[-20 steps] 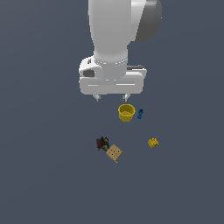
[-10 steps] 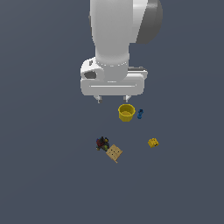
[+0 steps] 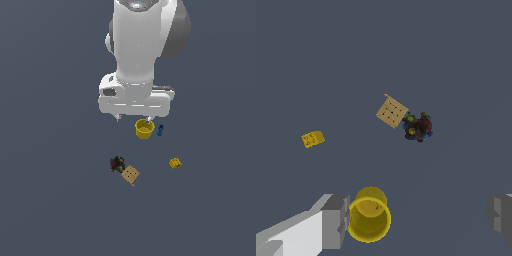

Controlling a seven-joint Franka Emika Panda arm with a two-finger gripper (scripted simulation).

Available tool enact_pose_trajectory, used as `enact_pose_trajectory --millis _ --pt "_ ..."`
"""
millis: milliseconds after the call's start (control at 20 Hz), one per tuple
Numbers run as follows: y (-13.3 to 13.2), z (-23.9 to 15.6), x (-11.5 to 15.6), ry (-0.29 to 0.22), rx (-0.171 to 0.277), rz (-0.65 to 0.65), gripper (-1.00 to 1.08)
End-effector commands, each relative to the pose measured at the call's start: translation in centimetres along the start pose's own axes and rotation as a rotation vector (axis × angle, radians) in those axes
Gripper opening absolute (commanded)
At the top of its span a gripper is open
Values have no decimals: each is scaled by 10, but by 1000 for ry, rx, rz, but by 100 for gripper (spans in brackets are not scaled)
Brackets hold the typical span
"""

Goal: Pick up a designated object from a clutter of objects.

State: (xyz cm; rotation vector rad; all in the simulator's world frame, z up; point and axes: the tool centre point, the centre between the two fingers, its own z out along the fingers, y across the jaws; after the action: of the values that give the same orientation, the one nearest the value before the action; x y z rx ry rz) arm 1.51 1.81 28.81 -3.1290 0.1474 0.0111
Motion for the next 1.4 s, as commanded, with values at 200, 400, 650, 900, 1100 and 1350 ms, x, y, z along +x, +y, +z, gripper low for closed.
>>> enact_pose_trajectory --millis 200,400,650,900,1100,1350 --pt "-19 18 8 1 -3 112 100" --pt "-33 31 14 2 -4 191 100" --pt "-50 47 19 3 -6 289 100" --pt "-67 64 24 4 -7 387 100" --pt "-81 78 26 5 -8 465 100" --pt "-99 96 29 7 -8 563 100"
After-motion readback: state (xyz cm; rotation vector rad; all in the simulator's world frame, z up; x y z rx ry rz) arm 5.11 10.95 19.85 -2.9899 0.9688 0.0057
